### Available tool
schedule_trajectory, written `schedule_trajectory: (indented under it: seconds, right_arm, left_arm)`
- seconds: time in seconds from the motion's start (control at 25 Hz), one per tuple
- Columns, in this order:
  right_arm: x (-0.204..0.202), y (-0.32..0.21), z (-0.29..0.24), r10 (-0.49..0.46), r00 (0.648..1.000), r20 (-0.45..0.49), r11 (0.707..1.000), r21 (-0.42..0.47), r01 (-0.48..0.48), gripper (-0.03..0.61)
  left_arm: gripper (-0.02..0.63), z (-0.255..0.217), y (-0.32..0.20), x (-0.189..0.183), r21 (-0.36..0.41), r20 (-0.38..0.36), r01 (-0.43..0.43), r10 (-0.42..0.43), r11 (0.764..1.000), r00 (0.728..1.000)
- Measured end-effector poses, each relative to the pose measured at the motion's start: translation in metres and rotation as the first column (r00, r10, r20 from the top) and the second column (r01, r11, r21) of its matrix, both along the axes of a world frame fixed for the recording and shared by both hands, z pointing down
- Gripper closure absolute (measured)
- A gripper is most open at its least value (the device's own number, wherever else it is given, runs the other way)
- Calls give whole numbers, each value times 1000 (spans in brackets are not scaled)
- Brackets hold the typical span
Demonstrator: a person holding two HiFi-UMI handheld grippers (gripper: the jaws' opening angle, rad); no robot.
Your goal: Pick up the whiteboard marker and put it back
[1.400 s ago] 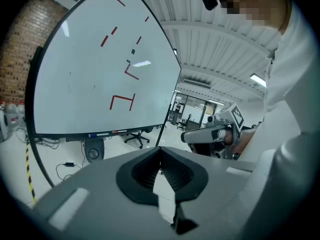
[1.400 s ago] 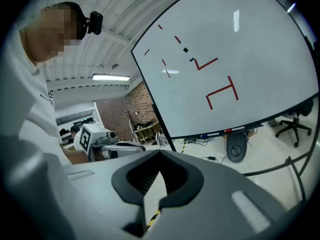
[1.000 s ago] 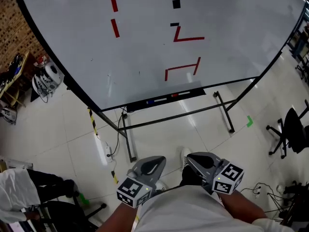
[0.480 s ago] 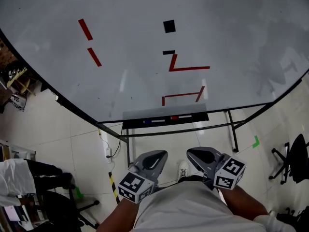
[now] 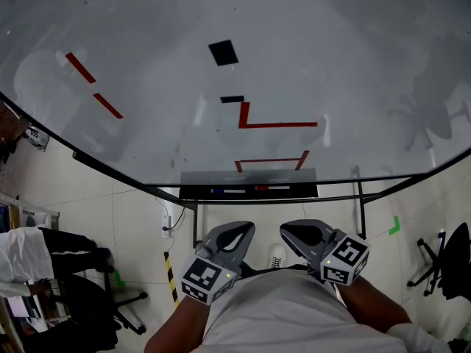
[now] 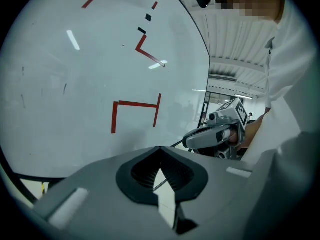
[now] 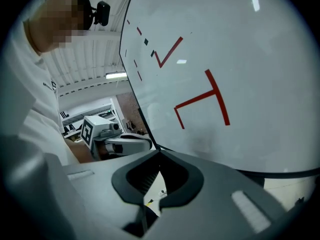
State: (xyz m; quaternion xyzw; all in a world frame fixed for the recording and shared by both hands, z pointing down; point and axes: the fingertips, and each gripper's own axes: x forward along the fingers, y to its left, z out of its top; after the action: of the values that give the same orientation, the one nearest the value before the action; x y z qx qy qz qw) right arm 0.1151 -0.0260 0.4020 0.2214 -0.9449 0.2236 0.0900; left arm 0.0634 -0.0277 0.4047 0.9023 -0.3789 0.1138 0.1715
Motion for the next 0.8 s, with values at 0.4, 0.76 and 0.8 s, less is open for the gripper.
schedule_trajectory:
  seconds: [0.4, 0.76, 0.8]
  right_arm:
    - [-19, -19, 15, 114, 993, -27, 993, -32, -115, 578]
    - [-31, -34, 32, 199, 972, -123, 980, 14, -198, 574]
    - [-31, -36, 35, 199, 969, -149, 980, 29, -197, 567]
  left_arm:
    - [597, 0, -17, -17, 13, -9, -151, 151, 988, 988]
    - [597, 24, -25, -47, -18, 98, -229, 230, 973, 968]
    - [597, 26, -24, -48, -15, 101, -232, 233, 973, 967]
